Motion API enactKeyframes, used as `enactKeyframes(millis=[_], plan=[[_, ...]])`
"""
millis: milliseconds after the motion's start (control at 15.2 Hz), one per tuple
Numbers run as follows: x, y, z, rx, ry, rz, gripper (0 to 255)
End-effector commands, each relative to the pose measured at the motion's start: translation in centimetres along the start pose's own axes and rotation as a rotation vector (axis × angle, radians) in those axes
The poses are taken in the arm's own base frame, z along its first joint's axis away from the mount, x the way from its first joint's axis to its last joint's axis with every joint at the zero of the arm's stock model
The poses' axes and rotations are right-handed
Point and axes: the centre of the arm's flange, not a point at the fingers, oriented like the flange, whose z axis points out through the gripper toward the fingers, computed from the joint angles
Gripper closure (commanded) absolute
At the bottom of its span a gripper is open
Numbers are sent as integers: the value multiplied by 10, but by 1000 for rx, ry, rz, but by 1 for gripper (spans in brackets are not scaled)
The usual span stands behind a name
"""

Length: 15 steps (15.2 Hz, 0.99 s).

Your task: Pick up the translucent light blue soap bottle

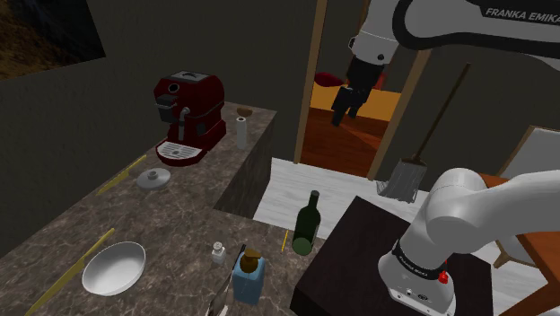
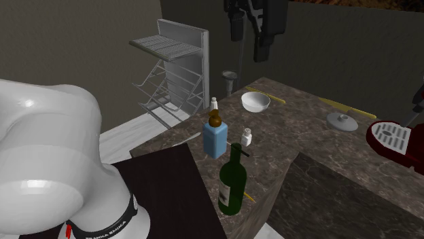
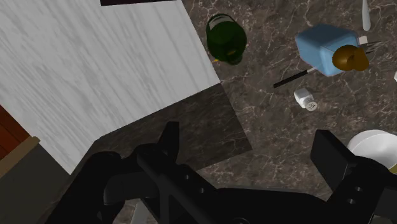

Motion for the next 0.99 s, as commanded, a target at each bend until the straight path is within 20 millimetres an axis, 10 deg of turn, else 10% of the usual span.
enactKeyframes(millis=[0,924], plan=[[0,0,0,0,0,0,0],[5,-121,142,-17,-8,-6,0]])
